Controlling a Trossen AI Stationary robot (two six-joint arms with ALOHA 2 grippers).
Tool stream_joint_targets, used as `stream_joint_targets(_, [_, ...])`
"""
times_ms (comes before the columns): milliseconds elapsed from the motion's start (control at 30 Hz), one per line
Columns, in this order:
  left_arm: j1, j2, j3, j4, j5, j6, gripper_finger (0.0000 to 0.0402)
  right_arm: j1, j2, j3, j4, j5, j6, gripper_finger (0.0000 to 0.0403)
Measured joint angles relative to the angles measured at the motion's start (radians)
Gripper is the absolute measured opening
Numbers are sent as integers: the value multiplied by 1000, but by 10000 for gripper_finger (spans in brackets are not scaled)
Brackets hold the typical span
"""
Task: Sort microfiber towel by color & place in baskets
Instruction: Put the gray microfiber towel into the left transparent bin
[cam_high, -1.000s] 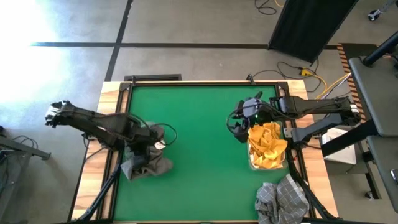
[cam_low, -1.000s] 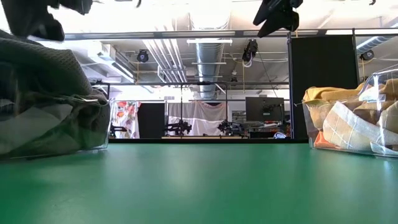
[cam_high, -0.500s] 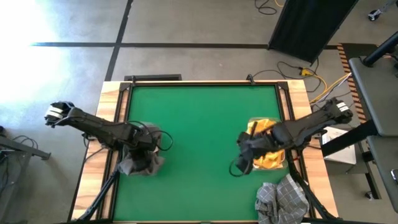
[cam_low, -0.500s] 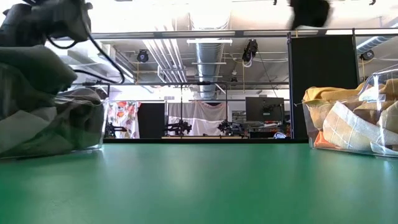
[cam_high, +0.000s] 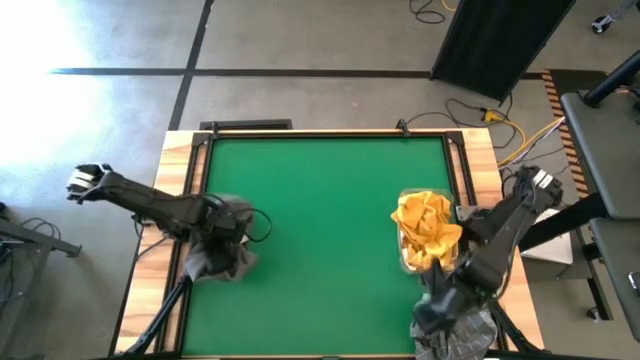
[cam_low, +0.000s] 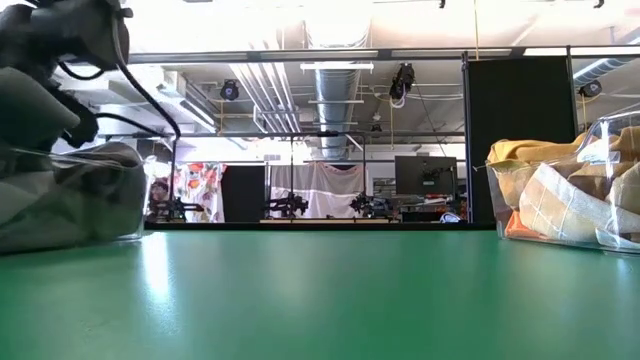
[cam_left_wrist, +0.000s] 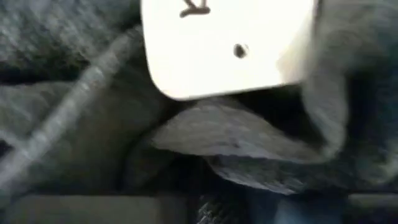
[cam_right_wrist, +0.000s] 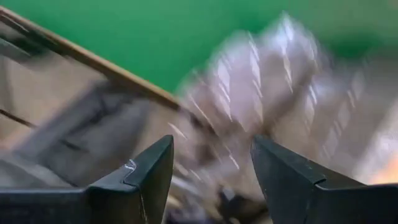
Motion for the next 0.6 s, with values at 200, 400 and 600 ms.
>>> stream_joint_targets(200, [-1, -82, 48, -1, -60, -76, 164, 147, 79, -33, -7, -117, 90, 229])
stream_joint_targets(400, [0, -149, 209, 0, -61, -120, 225, 206, 183, -39, 5, -111, -7, 306])
stream_joint_targets(600, [-1, -159, 373, -45, -201, -177, 239, 216, 341, -62, 123, -111, -88, 343])
